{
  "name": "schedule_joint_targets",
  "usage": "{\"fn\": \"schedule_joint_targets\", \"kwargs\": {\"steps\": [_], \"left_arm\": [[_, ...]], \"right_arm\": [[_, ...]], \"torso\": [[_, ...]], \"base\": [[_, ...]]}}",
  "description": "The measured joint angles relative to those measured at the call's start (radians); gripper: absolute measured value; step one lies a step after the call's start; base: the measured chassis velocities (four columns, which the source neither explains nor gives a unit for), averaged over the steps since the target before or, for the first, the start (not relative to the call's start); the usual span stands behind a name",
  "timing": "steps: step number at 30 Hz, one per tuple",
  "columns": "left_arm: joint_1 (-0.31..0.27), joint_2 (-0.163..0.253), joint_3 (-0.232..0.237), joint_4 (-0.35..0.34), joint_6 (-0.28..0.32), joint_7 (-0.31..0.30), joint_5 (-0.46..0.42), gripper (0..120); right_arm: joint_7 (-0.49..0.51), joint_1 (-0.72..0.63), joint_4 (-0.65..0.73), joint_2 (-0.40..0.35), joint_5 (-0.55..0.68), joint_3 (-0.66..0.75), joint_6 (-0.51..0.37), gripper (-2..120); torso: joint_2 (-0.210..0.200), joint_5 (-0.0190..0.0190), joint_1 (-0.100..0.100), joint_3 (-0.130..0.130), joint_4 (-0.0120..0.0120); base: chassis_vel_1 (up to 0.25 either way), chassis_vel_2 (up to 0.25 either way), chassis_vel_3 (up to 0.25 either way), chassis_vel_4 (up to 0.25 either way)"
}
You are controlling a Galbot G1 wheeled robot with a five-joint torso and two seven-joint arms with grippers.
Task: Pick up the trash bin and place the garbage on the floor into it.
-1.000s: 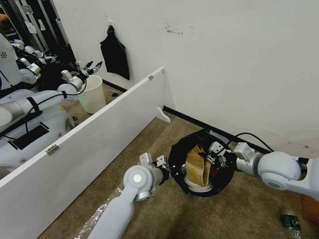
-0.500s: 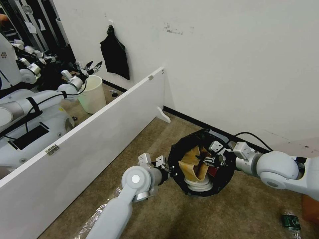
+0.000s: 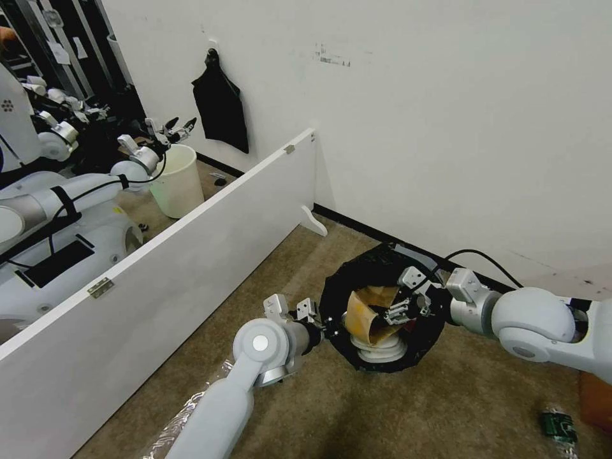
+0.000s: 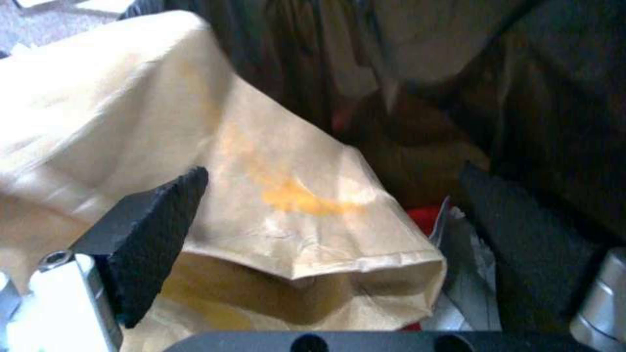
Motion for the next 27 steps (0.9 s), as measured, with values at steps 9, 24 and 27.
{"fn": "schedule_joint_targets", "kwargs": {"steps": [9, 24, 27], "left_arm": [[0.004, -0.009, -0.012, 0.023, 0.002, 0.016, 0.032, 0], [0.025, -0.013, -0.033, 0.043, 0.007, 0.007, 0.070, 0], [0.031, -0.010, -0.033, 0.036, 0.006, 0.007, 0.071, 0]], "right_arm": [[0.011, 0.033, 0.041, 0.018, 0.022, -0.006, -0.010, 100], [0.044, 0.089, 0.155, 0.077, 0.086, 0.021, -0.034, 100], [0.045, 0.082, 0.161, 0.088, 0.084, 0.021, -0.035, 100]], "torso": [[0.000, -0.0001, 0.000, 0.000, 0.0000], [0.000, 0.0001, 0.000, 0.000, 0.0001], [0.000, 0.0000, 0.000, 0.000, -0.0001]], "base": [[0.000, 0.000, 0.000, 0.000], [0.000, 0.000, 0.000, 0.000], [0.000, 0.000, 0.000, 0.000]]}}
